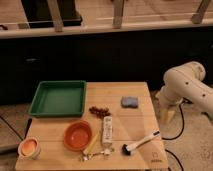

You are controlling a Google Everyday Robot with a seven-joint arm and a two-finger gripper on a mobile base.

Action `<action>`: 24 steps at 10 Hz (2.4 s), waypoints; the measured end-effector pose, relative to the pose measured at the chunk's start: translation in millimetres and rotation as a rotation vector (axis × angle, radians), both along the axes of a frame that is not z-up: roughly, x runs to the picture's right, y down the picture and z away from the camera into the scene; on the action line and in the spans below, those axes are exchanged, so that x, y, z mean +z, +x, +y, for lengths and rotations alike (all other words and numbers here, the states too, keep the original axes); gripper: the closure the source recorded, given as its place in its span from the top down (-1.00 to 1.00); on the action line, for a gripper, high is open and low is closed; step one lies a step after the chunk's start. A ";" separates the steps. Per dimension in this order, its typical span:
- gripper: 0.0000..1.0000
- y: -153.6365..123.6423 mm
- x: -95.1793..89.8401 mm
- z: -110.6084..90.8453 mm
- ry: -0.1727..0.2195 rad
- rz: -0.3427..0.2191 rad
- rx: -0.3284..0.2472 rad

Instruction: Wipe tray with sponge

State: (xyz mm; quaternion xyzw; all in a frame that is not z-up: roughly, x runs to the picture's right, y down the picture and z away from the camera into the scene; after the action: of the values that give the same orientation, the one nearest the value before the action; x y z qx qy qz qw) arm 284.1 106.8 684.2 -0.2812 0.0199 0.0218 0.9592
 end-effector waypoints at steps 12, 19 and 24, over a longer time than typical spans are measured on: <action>0.60 -67.2 84.3 -14.5 0.024 -0.094 -0.081; 0.60 -77.1 123.5 -27.9 0.039 -0.146 -0.101; 0.60 -79.7 144.1 -31.9 0.035 -0.168 -0.071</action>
State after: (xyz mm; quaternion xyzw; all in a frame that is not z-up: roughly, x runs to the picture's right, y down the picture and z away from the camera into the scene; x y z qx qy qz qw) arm 204.4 74.9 828.3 -0.2642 -0.0511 -0.0354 0.9625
